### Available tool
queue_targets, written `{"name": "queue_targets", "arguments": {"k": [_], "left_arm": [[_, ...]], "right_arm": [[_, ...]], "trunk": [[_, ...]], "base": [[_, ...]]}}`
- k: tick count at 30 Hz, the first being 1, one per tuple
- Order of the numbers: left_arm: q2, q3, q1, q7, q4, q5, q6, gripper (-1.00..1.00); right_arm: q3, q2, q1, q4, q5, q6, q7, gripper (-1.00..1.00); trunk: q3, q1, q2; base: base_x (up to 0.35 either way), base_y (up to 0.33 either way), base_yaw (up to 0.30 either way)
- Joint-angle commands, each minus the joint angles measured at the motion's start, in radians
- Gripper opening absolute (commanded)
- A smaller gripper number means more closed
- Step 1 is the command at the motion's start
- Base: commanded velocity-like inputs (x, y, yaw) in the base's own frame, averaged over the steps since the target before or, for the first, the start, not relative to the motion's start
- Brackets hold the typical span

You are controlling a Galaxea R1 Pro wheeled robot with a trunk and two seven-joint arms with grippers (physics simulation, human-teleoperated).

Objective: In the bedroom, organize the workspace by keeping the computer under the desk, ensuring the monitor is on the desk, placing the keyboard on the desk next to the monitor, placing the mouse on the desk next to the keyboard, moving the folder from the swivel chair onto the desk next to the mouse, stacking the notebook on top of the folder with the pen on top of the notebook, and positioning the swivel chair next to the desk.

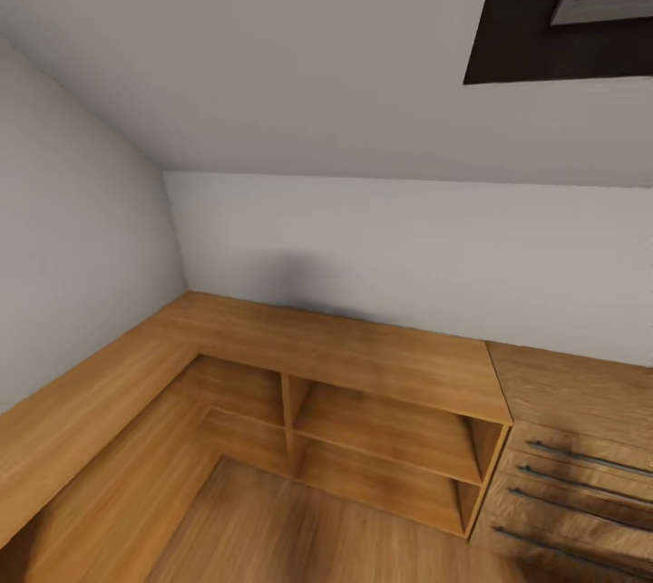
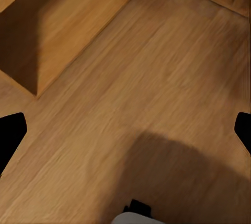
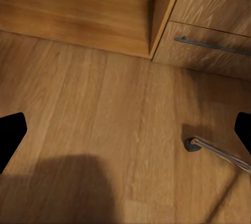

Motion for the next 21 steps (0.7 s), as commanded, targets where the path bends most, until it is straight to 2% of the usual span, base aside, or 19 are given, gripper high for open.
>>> {"name": "queue_targets", "arguments": {"k": [1,7,13,21], "left_arm": [[0.0,-0.008,0.0,0.01,-0.001,-0.002,0.0,1.0],[0.0,-0.009,0.0,0.01,-0.002,-0.003,0.012,1.0],[0.0,-0.009,0.0,0.009,-0.002,-0.003,0.014,1.0],[-0.001,-0.009,0.0,0.008,-0.002,-0.003,0.014,1.0]], "right_arm": [[0.008,0.001,-0.001,0.002,-0.003,-0.002,-0.005,1.0],[0.008,-0.001,-0.001,0.002,-0.003,0.009,-0.004,1.0],[0.008,-0.003,-0.002,0.002,0.001,0.025,0.036,1.0],[0.008,-0.003,-0.001,0.002,0.0,0.026,0.05,1.0]], "trunk": [[-0.001,0.001,-0.001],[-0.001,0.001,-0.001],[-0.001,0.001,-0.001],[-0.003,0.001,-0.001]], "base": [[0.278,0.226,-0.27],[0.17,0.151,-0.27],[0.017,0.015,-0.27],[0.001,0.0,-0.28]]}}
